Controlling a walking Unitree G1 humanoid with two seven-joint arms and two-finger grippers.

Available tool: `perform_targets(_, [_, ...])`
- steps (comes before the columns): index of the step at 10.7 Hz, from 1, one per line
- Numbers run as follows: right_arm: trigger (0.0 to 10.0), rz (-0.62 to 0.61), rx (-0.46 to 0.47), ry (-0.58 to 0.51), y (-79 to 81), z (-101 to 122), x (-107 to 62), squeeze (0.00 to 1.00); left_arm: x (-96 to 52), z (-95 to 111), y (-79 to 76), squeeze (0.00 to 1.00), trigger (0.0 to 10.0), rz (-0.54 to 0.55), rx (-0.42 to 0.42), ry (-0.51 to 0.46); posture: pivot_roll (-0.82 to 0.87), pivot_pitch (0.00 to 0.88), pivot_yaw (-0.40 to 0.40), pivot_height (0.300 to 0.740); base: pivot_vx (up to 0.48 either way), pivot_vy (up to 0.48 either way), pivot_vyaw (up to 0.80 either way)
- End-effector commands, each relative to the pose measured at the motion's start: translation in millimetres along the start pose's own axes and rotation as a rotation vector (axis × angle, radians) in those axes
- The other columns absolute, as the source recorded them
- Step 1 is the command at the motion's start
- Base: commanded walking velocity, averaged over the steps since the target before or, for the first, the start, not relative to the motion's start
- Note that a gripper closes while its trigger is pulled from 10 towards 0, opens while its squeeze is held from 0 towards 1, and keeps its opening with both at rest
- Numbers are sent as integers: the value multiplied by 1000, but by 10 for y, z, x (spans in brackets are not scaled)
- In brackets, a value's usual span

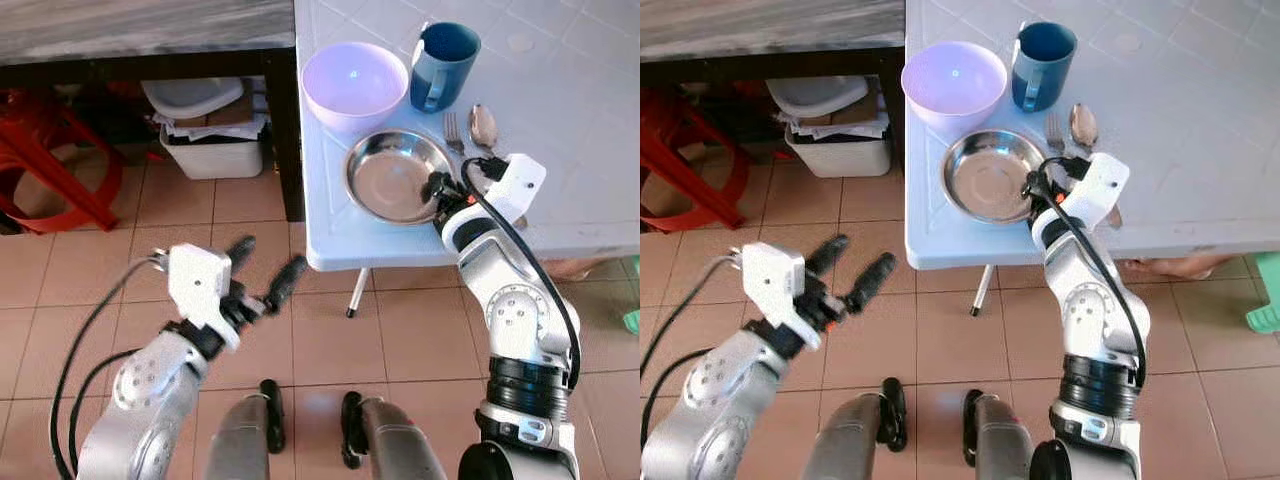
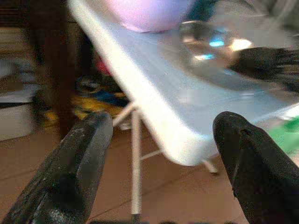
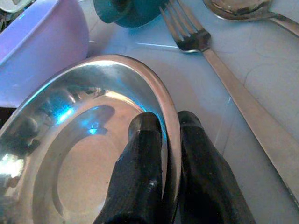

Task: Setting the table

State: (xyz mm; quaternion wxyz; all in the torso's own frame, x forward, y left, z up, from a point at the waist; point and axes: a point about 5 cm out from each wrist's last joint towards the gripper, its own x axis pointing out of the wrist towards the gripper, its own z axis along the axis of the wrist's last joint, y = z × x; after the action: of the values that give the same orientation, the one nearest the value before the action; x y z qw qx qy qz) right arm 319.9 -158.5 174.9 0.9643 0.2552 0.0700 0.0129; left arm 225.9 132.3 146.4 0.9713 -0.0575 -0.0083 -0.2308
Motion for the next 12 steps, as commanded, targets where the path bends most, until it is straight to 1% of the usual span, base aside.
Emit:
perform_targets(1, [0,-65,14,158,-159,-352,-41,0,-44,-86,138,0,10000,109,7,40,10,292,8,740,0,0,0])
perform_targets(2, [0,-2,-21,108,-55,-304,-78,0,-45,-107,230,0,10000,196,26,43,8,286,3,740,0,0,0])
perform_targets(4, [0,57,-36,57,13,-300,-164,0,-29,-124,374,0,10000,357,52,32,5,270,3,740,0,480,0])
perform_targets(5, [0,91,-85,7,61,-281,-207,0,24,-122,434,0,10000,398,27,9,0,253,6,740,0,480,0])
perform_targets(6, [0,123,-134,-42,117,-268,-250,0,88,-119,431,0,10000,400,22,-4,-4,252,5,740,0,480,0])
perform_targets(7, [0,133,-157,-79,130,-242,-276,0,120,-126,424,0,10000,408,17,-10,-8,229,4,740,0,480,0])
perform_targets(8, [0,147,-200,-106,135,-230,-309,0,141,-134,422,0,10000,422,29,-16,-12,202,2,740,0,480,0])
perform_targets(9, [0,160,-312,-171,121,-223,-370,0,219,-138,417,0,10000,429,36,-37,-24,170,3,740,0,480,0])
perform_targets(10, [0,151,-352,-201,110,-220,-391,0,274,-132,412,0,10000,420,43,-51,-30,157,4,740,0,480,0])
perform_targets(12, [0,148,-385,-234,106,-208,-392,0,355,-127,393,0,10000,396,58,-68,-44,128,11,740,0,439,0])
